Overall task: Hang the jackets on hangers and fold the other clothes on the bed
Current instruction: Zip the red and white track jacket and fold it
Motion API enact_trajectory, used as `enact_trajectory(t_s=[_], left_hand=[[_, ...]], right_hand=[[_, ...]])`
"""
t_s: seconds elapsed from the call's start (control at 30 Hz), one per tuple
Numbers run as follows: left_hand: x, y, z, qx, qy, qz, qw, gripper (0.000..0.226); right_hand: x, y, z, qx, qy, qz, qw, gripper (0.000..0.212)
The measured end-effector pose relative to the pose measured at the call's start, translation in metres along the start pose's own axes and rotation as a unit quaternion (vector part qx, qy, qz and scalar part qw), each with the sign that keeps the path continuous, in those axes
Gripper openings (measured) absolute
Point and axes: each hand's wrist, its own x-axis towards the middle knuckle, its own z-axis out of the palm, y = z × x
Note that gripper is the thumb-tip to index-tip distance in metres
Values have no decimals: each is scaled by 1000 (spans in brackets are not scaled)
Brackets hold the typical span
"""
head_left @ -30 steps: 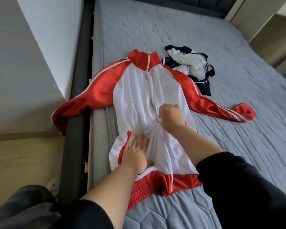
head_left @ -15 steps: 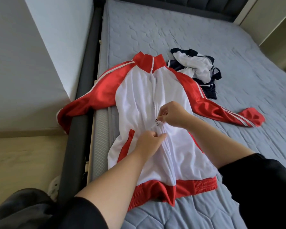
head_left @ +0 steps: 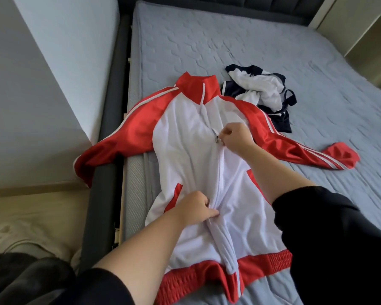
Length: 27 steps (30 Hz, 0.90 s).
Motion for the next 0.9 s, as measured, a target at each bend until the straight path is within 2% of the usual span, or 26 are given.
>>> enact_trajectory(t_s=[0.07,0.13,0.2,0.3,0.37,0.43,0.5,0.53,0.6,0.67,0.8,0.9], left_hand=[[7,10,-11,-115,11,-25,993,46],[20,24,-21,-204,90,-27,975,40],[34,37,-31,-231,171,-27,958,36],[52,46,-43,-202,201,-16,959,42],[61,42,-50,-164,184,-23,969,46],[65,32,-53,-134,141,-35,980,41],[68,22,-51,-89,113,-43,989,38],[69,17,-48,-61,108,-48,991,38],[70,10,-41,-21,96,-57,994,32],[72,5,-37,-9,76,-61,995,27],[83,-5,-44,-35,22,-74,996,20],[92,-8,-54,-54,-14,-76,996,15]], right_hand=[[0,-1,-1,-23,-69,-24,997,16],[0,1,-3,-16,-74,-35,997,15],[3,3,-7,8,-73,-41,996,14],[10,6,-6,30,-64,-42,997,14],[16,7,0,0,-26,-52,998,16],[22,7,7,-112,10,-100,989,16],[32,5,12,-236,27,-168,957,17],[41,2,13,-257,46,-182,948,17],[66,-10,10,-224,107,-157,956,13],[96,-21,4,-165,156,-88,970,9],[134,-30,14,-107,126,2,986,18],[150,-33,28,73,96,76,990,18]])
